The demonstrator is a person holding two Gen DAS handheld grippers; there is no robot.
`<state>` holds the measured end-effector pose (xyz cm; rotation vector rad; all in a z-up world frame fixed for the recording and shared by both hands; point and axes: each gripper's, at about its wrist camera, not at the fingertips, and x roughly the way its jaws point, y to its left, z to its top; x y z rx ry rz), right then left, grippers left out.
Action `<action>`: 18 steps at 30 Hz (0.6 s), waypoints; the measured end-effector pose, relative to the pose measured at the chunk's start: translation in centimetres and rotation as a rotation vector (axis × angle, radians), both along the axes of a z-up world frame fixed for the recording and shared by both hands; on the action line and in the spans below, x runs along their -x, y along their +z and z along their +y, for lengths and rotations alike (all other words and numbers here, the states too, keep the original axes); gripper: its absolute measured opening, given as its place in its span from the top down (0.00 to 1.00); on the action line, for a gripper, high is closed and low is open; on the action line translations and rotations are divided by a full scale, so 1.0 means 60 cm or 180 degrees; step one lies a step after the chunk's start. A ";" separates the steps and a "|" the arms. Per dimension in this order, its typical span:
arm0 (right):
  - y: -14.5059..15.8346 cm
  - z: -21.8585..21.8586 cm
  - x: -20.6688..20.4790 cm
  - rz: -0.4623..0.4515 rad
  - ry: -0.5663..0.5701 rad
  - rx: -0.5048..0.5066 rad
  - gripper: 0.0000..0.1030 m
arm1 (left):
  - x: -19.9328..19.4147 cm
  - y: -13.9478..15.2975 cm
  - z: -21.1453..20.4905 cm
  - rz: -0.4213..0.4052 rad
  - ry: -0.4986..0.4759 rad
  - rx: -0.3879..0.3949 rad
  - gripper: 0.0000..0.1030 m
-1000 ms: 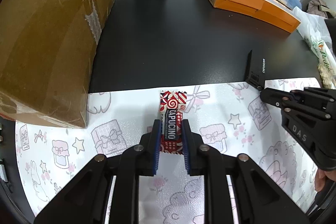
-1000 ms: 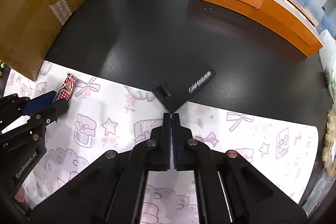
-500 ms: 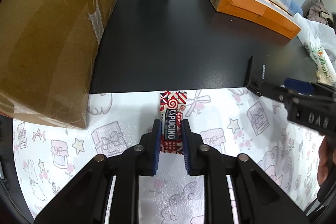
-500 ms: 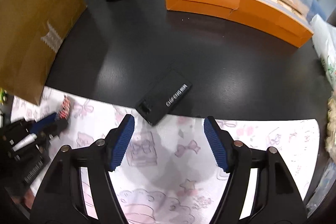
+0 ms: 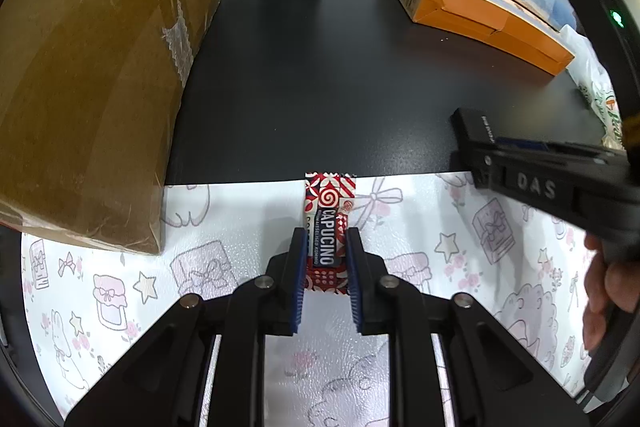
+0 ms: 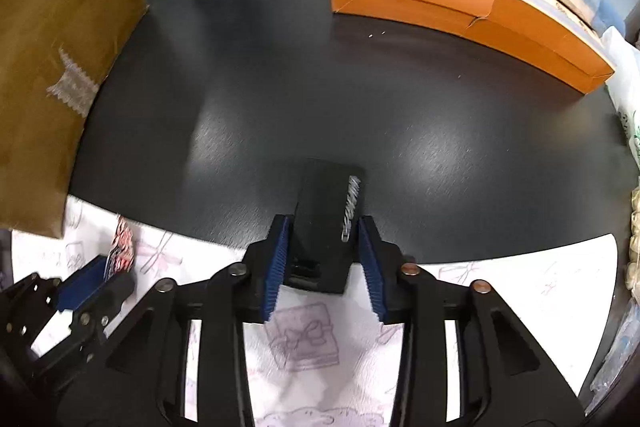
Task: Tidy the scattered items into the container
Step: 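Grasp the black CHIFENG case with the right gripper, then carry the candy bar and black case with both grippers over the box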
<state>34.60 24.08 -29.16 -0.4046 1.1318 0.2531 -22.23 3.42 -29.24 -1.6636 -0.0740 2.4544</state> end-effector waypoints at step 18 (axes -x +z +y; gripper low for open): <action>-0.009 -0.041 0.198 0.0073 0.0059 -0.0098 0.67 | -0.126 0.036 -0.005 -0.0011 -0.0040 -0.0064 0.82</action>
